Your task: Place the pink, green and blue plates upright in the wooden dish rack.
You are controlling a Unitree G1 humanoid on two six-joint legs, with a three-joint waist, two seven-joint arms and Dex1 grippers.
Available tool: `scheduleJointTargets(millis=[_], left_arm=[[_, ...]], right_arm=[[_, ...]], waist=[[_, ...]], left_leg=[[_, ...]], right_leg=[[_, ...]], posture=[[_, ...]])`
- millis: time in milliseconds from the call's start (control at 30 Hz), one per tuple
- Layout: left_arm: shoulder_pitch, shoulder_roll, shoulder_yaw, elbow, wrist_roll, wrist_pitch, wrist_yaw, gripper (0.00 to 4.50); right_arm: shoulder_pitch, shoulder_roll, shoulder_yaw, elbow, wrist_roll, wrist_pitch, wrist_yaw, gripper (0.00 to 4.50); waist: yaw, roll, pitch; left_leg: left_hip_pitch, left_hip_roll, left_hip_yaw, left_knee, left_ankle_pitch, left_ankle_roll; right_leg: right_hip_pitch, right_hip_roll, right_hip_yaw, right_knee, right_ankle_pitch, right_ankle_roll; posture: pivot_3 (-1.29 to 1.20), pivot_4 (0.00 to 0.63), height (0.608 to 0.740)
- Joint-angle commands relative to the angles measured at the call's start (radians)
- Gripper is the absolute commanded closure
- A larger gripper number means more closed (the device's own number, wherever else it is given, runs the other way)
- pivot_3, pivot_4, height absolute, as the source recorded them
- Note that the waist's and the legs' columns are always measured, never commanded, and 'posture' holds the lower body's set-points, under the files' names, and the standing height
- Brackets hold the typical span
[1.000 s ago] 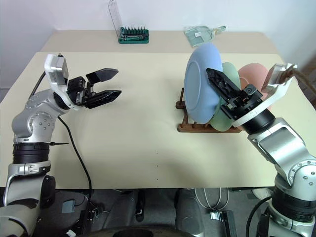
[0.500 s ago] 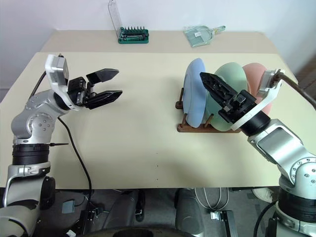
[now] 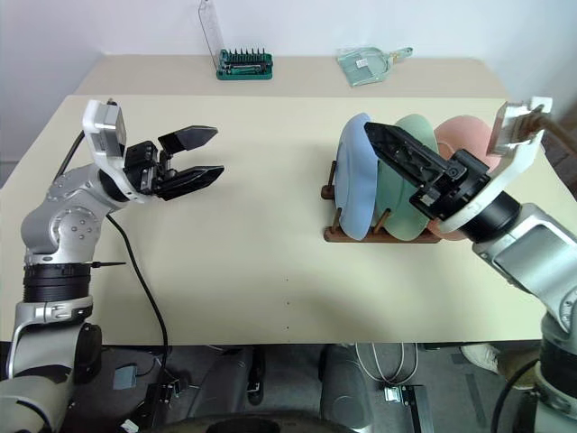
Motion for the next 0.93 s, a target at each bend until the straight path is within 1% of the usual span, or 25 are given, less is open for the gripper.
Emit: scheduleJointTargets(millis=[33, 67, 133, 167, 267, 400, 433, 467, 533, 600, 700, 800, 933], left_arm=[[-0.008, -0.006, 0.001, -0.015, -0.014, -0.014, -0.007, 0.0], [-0.009, -0.009, 0.0, -0.013, -0.012, -0.016, -0.007, 0.0], [-0.005, -0.005, -0.008, -0.013, -0.008, -0.011, -0.019, 0.0], [0.004, 0.004, -0.013, -0.018, -0.006, -0.01, -0.032, 0.0], [0.046, 0.047, -0.028, -0.049, 0.006, 0.002, -0.075, 0.0], [0.122, 0.147, -0.027, -0.124, -0.017, 0.054, -0.126, 0.0], [0.133, 0.158, -0.03, -0.145, -0.022, 0.063, -0.126, 0.0], [0.149, 0.177, -0.021, -0.152, -0.031, 0.074, -0.135, 0.0], [0.155, 0.177, -0.025, -0.177, -0.028, 0.079, -0.11, 0.0], [0.158, 0.185, -0.016, -0.185, -0.04, 0.094, -0.102, 0.0], [0.158, 0.174, -0.024, -0.2, -0.032, 0.102, -0.063, 0.0], [0.181, 0.173, -0.009, -0.225, -0.03, 0.096, -0.027, 0.0], [0.215, 0.168, 0.003, -0.257, -0.039, 0.093, 0.007, 0.0]], right_arm=[[0.009, -0.032, -0.103, -0.057, -0.209, -0.063, 0.147, 0.08], [0.009, -0.029, -0.117, -0.061, -0.266, -0.086, 0.191, 0.08], [0.015, -0.04, -0.138, -0.061, -0.295, -0.087, 0.288, 0.08], [0.033, -0.06, -0.142, -0.078, -0.336, -0.082, 0.362, 0.08], [0.114, -0.115, -0.125, -0.12, -0.549, -0.123, 0.605, 0.08], [0.116, -0.132, -0.068, 0.017, -0.749, -0.244, 0.882, 0.08], [0.121, -0.131, -0.062, 0.052, -0.795, -0.277, 0.94, 0.08], [0.116, -0.124, -0.046, 0.074, -0.823, -0.291, 0.967, 0.08], [0.097, -0.118, -0.036, 0.138, -0.853, -0.311, 1.02, 0.08], [0.076, -0.112, -0.007, 0.135, -0.884, -0.327, 1.039, 0.08], [0.061, -0.105, 0.006, 0.153, -0.88, -0.32, 1.08, 0.08], [0.041, -0.097, 0.035, 0.173, -0.891, -0.303, 1.096, 0.08], [-0.035, -0.084, 0.087, 0.185, -0.897, -0.287, 1.091, 0.08]], waist=[[0.001, 0.0, 0.0], [0.004, 0.0, 0.0], [0.01, 0.0, 0.0], [0.011, 0.0, 0.0], [0.014, 0.0, 0.0], [0.012, 0.0, 0.0], [0.014, 0.0, 0.0], [0.018, 0.0, 0.0], [0.02, 0.0, 0.0], [0.018, 0.0, 0.0], [0.016, 0.0, 0.0], [0.016, 0.0, 0.0], [0.015, 0.0, 0.0]], left_leg=[[0.0, 0.0, 0.0, 0.0, 0.0, 0.0], [0.0, 0.0, 0.0, 0.0, 0.0, 0.0], [0.0, 0.0, 0.0, 0.0, 0.0, 0.0], [0.0, 0.0, 0.0, 0.0, 0.0, 0.0], [0.0, 0.0, 0.0, 0.0, 0.0, 0.0], [0.0, 0.0, 0.001, 0.0, 0.0, 0.0], [0.001, 0.0, 0.0, 0.0, 0.0, 0.0], [0.001, 0.0, 0.0, 0.001, 0.0, 0.0], [0.001, 0.0, 0.0, 0.001, 0.0, 0.0], [0.001, 0.0, 0.0, 0.001, 0.0, 0.0], [0.001, 0.0, 0.0, 0.001, 0.0, 0.0], [0.001, 0.0, 0.0, 0.0, 0.0, 0.0], [0.002, 0.0, 0.0, 0.0, 0.0, 0.0]], right_leg=[[0.0, 0.0, 0.0, 0.0, 0.0, 0.0], [0.0, 0.0, 0.0, 0.0, 0.0, 0.0], [0.0, 0.0, 0.0, 0.0, 0.0, 0.0], [0.0, 0.0, 0.0, 0.0, 0.0, 0.0], [0.0, 0.0, 0.0, 0.0, 0.0, 0.0], [0.0, 0.001, 0.0, 0.0, 0.0, 0.0], [0.0, 0.0, 0.0, 0.0, 0.0, 0.0], [0.0, 0.001, 0.0, 0.0, 0.0, -0.001], [0.001, 0.0, 0.0, -0.001, 0.0, -0.001], [0.001, 0.0, 0.0, -0.001, 0.0, -0.001], [0.001, 0.0, 0.0, 0.0, 0.0, -0.001], [0.001, 0.0, 0.0, 0.0, 0.0, -0.001], [0.001, 0.0, 0.0, 0.001, 0.0, -0.001]], posture=[[0.0, 0.15, 0.74], [0.0, 0.15, 0.74], [0.0, 0.15, 0.74], [0.0, 0.15, 0.74], [0.0, 0.15, 0.74], [0.0, 0.15, 0.74], [0.0, 0.15, 0.74], [0.0, 0.15, 0.74], [0.0, 0.15, 0.74], [0.0, 0.15, 0.74], [0.0, 0.15, 0.74], [0.0, 0.15, 0.74], [0.0, 0.15, 0.74]])
